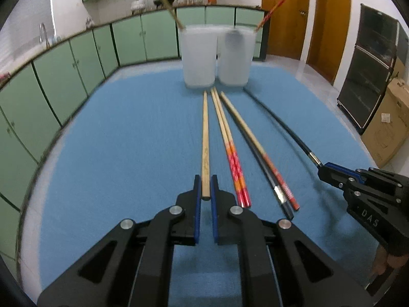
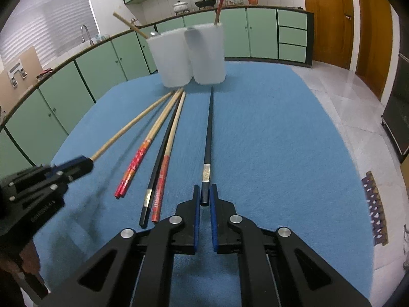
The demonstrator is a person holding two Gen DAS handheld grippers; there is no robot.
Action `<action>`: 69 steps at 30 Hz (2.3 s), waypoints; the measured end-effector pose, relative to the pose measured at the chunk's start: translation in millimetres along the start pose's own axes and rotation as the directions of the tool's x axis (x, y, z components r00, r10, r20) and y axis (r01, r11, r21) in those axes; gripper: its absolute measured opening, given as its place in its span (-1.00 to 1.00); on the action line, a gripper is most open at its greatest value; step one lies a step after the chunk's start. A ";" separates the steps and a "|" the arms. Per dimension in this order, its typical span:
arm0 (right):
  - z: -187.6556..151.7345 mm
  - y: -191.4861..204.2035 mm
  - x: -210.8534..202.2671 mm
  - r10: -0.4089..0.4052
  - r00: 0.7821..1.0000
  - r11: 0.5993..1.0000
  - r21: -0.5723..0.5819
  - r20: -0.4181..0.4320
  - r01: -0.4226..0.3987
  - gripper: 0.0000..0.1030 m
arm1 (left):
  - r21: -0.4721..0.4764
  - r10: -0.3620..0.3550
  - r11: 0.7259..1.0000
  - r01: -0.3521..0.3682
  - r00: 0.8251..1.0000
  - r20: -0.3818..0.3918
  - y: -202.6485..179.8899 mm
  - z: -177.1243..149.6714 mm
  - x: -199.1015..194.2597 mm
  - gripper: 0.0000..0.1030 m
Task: Organize utensils
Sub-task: 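Grasp a wooden chopstick with the left tool while the right tool grasps a black chopstick, then carry both chopsticks to the holder and lower them into it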
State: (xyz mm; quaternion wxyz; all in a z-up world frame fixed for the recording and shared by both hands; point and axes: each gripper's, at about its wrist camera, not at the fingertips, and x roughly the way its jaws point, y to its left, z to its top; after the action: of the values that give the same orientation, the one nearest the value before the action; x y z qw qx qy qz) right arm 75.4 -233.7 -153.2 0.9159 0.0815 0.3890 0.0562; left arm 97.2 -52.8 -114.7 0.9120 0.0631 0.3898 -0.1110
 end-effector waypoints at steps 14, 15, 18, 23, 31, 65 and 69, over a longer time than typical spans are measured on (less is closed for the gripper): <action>71.7 -14.5 -78.3 0.077 0.987 0.997 -0.015 0.144 -0.075 -0.87 | 0.002 -0.043 0.999 0.043 0.973 0.228 17.8 76.6 -73.2 -0.88; 77.7 -15.6 -83.2 0.085 0.985 0.996 -0.020 0.153 -0.083 -0.87 | 0.003 -0.043 0.999 0.044 0.971 0.237 18.5 80.7 -75.1 -0.88; 97.7 -17.8 -96.6 0.106 0.980 0.994 -0.041 0.171 -0.100 -0.87 | 0.011 -0.053 0.999 0.052 0.963 0.264 18.8 98.1 -80.7 -0.88; 131.6 -17.0 -107.8 0.138 0.974 0.989 -0.077 0.177 -0.127 -0.87 | 0.024 -0.093 0.996 0.089 0.954 0.284 19.0 123.1 -86.2 -0.88; 164.8 -1.9 -105.9 0.130 0.983 0.979 -0.174 0.126 -0.107 -0.88 | 0.038 -0.150 0.989 0.145 0.946 0.287 23.9 144.1 -95.2 -0.88; 339.0 17.8 -78.5 0.154 0.933 0.969 -0.235 0.325 -0.079 -0.88 | 0.060 -0.098 0.995 0.079 0.867 0.488 12.9 296.9 -49.8 -0.88; 338.5 13.2 -46.9 0.145 0.942 0.971 -0.225 0.304 -0.076 -0.88 | 0.044 -0.084 0.996 0.072 0.892 0.443 16.2 294.9 -14.5 -0.88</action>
State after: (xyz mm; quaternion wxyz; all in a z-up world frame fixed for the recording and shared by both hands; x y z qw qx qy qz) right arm 286.8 -264.3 113.9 0.9654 0.0142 0.2229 0.1346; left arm 297.1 -94.4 99.2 0.9708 0.0324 0.1719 -0.1641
